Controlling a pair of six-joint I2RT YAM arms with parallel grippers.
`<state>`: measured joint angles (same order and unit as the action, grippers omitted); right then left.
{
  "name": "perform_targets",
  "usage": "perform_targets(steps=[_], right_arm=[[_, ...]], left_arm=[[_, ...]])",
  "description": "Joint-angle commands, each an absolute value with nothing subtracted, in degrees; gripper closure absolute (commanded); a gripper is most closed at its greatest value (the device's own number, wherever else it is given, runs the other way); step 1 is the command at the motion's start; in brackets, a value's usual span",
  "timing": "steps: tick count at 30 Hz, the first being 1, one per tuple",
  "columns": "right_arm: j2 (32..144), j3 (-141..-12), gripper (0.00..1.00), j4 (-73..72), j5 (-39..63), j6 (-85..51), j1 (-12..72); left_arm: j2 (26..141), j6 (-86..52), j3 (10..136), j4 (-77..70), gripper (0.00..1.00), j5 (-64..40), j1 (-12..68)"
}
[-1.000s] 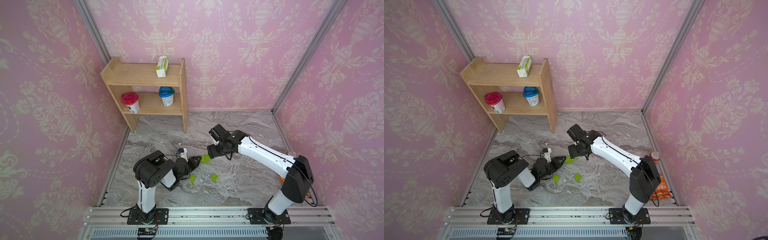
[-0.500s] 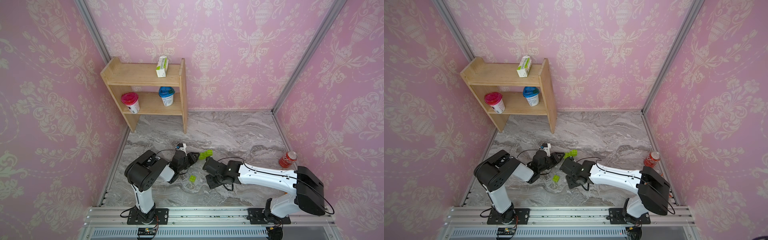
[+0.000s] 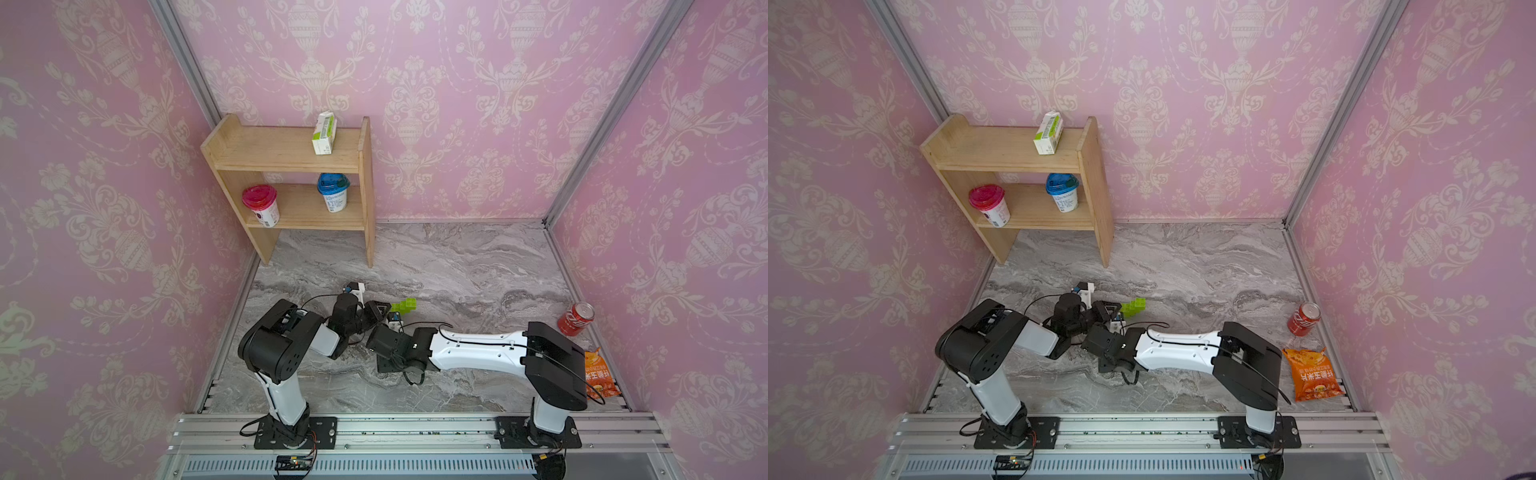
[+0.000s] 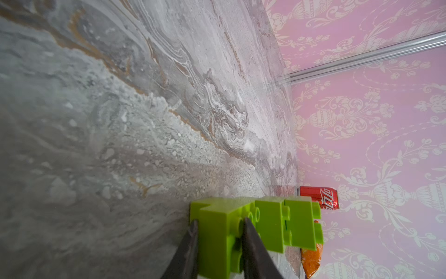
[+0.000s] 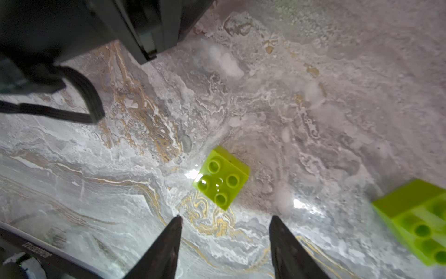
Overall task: Assemble the letter v with lego
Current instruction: Pick up the lego brick from the center of the board.
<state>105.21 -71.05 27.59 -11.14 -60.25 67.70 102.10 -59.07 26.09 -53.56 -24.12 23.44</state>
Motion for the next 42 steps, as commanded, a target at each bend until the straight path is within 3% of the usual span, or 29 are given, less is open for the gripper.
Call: perform_targets(steps=[1, 14, 25, 36, 42], right_arm=[[107.7, -74.0, 0.38, 28.1, -12.7, -62.4, 68.0], [113.3, -77.9, 0.41, 32.6, -12.7, -62.3, 66.9], [115.3, -78.2, 0.54, 33.4, -14.4, -60.0, 65.3], [111.5, -74.0, 0.63, 33.9, -15.9, -55.4, 64.1], [103.0, -70.1, 0.69, 33.5, -16.6, -50.1, 63.3]], left_arm=[[103.2, -56.5, 24.7, -49.4, 0.83, -26.1, 22.4], [102.1, -56.2, 23.4, -50.0, 0.83, -26.2, 22.0], [101.4, -56.5, 23.5, -50.2, 0.84, -26.1, 22.0], [101.7, -56.5, 23.4, -50.1, 0.84, -25.9, 22.1], [101.6, -56.6, 23.7, -49.8, 0.84, -25.9, 22.3]])
